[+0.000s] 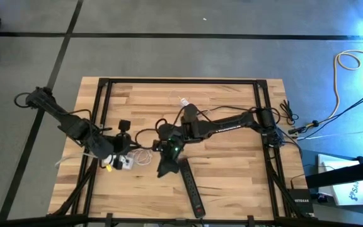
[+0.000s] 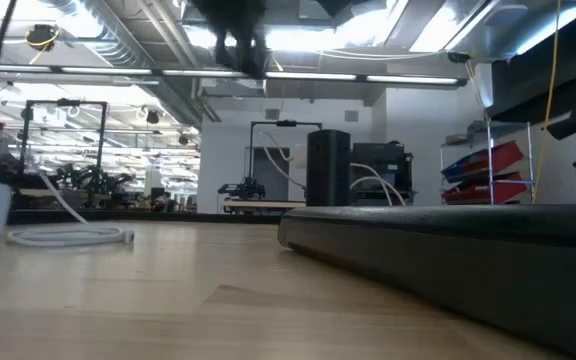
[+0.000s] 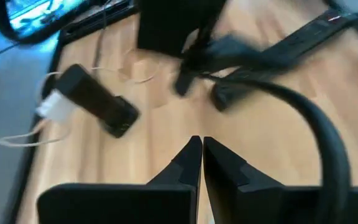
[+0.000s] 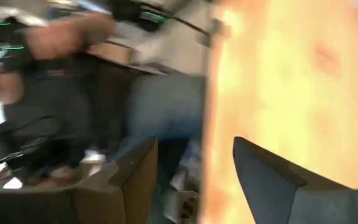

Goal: Insert USB
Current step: Insert the black USB cable into the white outlet extension, then return to Home Position

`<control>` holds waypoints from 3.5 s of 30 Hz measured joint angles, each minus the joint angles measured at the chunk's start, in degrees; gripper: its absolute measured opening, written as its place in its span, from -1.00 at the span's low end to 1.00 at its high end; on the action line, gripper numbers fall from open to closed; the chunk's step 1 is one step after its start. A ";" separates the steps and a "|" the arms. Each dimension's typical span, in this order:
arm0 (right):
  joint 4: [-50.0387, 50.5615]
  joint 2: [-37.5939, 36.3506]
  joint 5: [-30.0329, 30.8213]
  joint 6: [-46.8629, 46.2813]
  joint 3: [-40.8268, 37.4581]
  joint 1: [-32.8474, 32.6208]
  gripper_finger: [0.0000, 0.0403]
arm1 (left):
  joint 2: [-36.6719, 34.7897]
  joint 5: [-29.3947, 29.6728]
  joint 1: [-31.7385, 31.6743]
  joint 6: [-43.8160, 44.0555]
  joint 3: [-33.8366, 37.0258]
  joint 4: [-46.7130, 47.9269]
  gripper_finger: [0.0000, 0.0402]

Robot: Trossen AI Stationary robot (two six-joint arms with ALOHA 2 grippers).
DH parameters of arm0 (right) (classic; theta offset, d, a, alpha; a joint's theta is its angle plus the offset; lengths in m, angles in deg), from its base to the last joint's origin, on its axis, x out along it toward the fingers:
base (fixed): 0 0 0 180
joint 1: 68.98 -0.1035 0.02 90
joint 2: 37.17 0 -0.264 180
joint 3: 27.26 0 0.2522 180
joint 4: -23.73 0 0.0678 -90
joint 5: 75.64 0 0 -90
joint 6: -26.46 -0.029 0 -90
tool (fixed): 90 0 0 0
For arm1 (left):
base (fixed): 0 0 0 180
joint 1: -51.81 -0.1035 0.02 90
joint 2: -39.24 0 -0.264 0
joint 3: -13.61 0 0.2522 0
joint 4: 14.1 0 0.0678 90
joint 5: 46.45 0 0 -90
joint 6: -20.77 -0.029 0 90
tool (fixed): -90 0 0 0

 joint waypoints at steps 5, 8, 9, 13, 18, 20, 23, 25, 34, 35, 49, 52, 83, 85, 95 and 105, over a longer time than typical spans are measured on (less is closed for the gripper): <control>6.46 0.20 9.01 4.04 -0.06 0.38 -0.04 | 0.18 -5.27 -0.72 4.28 6.13 -6.00 -0.99; 7.72 0.15 12.70 4.94 -0.04 0.32 -0.04 | 0.19 -3.63 -0.76 2.80 10.69 -13.79 -0.92; 7.64 0.15 13.39 4.97 -0.06 0.32 -0.04 | 0.20 -2.81 -0.71 1.73 12.00 -16.43 -0.88; 10.27 -0.33 13.83 4.61 0.00 0.43 -0.04 | 0.22 -1.10 -1.38 -0.18 14.95 -20.26 -0.60; 20.51 -3.51 23.06 4.67 -0.08 0.32 -0.04 | -0.44 -1.63 -0.51 1.88 15.03 -17.45 -0.18; 19.84 -4.86 24.07 5.79 -0.06 0.32 -0.04 | -0.67 -0.98 -0.50 1.70 15.03 -17.88 -0.06; 18.67 -6.40 23.94 7.29 -0.06 -0.14 -0.04 | -1.02 0.23 -0.65 1.34 15.05 -19.70 0.06; 19.06 -7.32 23.72 8.60 -0.06 -0.81 -0.04 | -1.07 0.23 -0.70 0.56 15.05 -21.39 0.14; 22.17 -9.82 24.63 11.14 -0.08 -2.97 -0.04 | -1.17 15.73 -0.76 -9.04 15.05 -31.38 0.59; 22.32 -9.96 25.46 11.18 -0.10 -3.10 -0.04 | -1.40 17.86 -0.76 -11.58 15.05 -33.02 0.61; -0.46 -12.27 11.36 18.53 -10.79 -7.01 -0.04 | -19.14 12.24 10.00 -12.32 13.10 -29.45 0.57; -1.08 -16.25 14.67 19.90 -13.79 -6.79 -0.04 | -24.34 13.16 10.36 -11.20 17.90 -30.61 0.57; -98.96 -54.83 2.56 15.38 -91.90 9.97 -0.04 | -41.88 -15.33 -8.98 -5.34 51.22 -63.58 0.56; -101.51 -54.80 0.93 15.18 -93.36 10.78 -0.04 | -42.01 -16.34 -10.21 -5.06 51.94 -64.40 0.56; -107.06 -56.00 -3.92 11.81 -98.24 15.56 -0.04 | -42.03 -25.78 -16.06 -4.06 52.73 -65.94 0.56; -106.32 -56.12 -10.16 9.31 -98.24 21.74 -0.04 | -41.88 -25.03 -21.97 -3.64 52.73 -63.36 0.56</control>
